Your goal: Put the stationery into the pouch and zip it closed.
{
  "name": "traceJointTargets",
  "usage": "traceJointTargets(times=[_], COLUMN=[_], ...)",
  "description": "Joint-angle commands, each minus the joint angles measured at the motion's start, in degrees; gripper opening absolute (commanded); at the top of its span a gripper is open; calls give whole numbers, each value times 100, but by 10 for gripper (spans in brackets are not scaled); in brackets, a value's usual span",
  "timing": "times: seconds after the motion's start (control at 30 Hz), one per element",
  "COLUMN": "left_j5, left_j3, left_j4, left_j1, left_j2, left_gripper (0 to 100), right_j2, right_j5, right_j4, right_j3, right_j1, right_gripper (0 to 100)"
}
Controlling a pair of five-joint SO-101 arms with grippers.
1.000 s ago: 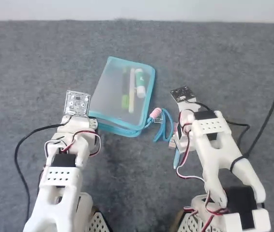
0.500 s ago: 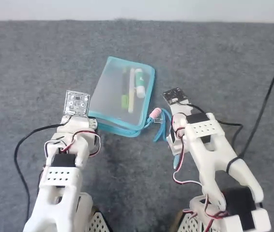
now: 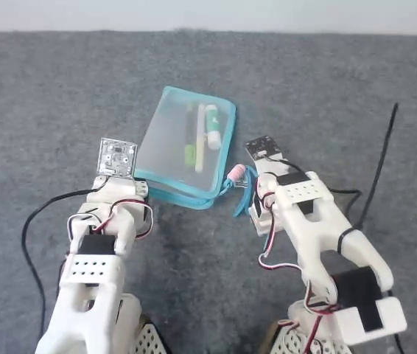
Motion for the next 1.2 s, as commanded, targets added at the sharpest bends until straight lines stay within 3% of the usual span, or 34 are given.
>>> traceJointTargets(times=[0.0, 0.13, 0.4, 0.63, 0.77, 0.9, 1.07, 1.17], left_j5=[-53, -53, -53, -53, -53, -53, -35, 255], left_j3=[-330, -330, -330, -321, -321, -277, -198, -198], left_j4=[-132, -132, -132, -132, -132, -132, -132, -132], left_j1=[-62, -62, -53, -18, 18, 264, 686, 905], left_j2=[-44, -44, -44, -44, -35, -18, -35, -35], left_gripper=[13, 13, 13, 13, 13, 13, 13, 13], right_j2=[101, 101, 40, -1420, -2756, -3732, -4224, -4127], right_j5=[-255, -246, 800, 1160, 1222, 1714, 1793, 1802], right_j4=[198, 409, 708, 1525, 1938, 2721, 3169, 3266], right_j3=[-62, -352, -923, -1020, -747, -721, -782, -853], right_j1=[136, 681, 1965, 1974, 1402, 75, -1516, -1930], right_gripper=[125, 0, 7, 6, 6, 6, 6, 6])
